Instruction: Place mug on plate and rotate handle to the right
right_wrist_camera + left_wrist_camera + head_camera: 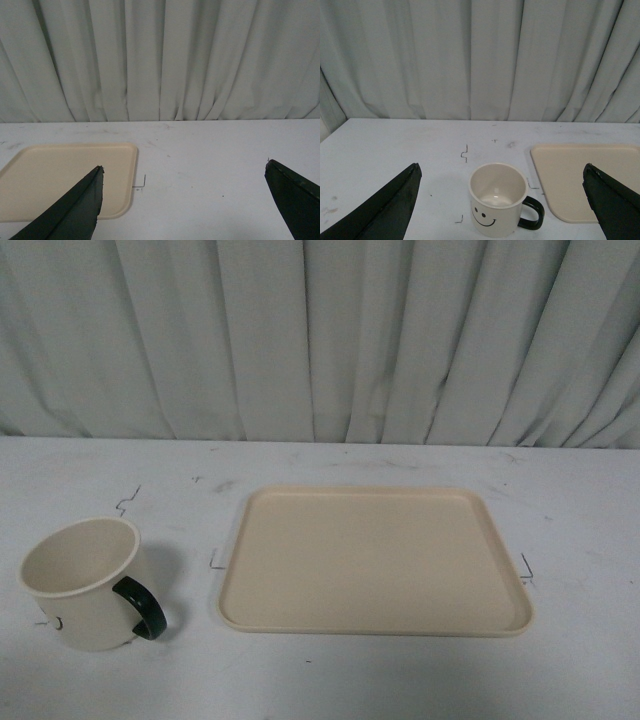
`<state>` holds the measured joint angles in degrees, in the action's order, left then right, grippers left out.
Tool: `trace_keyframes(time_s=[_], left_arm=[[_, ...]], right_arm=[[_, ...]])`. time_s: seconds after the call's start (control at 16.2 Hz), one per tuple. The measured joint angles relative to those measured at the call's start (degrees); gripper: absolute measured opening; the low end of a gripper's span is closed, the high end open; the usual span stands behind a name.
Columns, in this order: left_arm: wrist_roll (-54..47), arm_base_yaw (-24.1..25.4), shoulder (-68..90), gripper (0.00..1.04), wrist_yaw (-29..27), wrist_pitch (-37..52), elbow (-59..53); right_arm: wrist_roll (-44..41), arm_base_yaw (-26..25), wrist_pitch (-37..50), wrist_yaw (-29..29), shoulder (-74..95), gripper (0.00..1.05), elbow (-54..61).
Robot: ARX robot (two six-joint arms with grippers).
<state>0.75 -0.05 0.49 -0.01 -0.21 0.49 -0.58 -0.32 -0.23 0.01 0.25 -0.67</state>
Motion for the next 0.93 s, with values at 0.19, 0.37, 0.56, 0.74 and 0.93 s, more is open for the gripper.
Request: trace_keyframes(time_s=[0.19, 0.37, 0.56, 0.74, 0.93], left_arm=[[0.0, 0.0, 0.0, 0.98, 0.0, 0.0, 0.0], [1.5, -4.0, 21.7, 0.98, 6.3, 12.6, 6.9], [-3.1, -3.9, 46.8, 0.98, 9.2, 10.4, 17.7], [-7.8, -3.0, 62.4, 0.98, 9.5, 6.8, 25.9], [-11.6, 0.7, 77.1, 0.98, 9.7, 0.2, 36.0]], right_arm=[[0.0, 0.0, 0.0, 0.0, 0.0, 0.98, 0.0], [0.0, 0.0, 0.0, 0.0, 0.0, 0.98, 0.0], [0.0, 0.0, 0.0, 0.0, 0.0, 0.98, 0.0], [0.0, 0.0, 0.0, 0.0, 0.0, 0.98, 0.0], [0.0, 0.0, 0.0, 0.0, 0.0, 0.98, 0.0]])
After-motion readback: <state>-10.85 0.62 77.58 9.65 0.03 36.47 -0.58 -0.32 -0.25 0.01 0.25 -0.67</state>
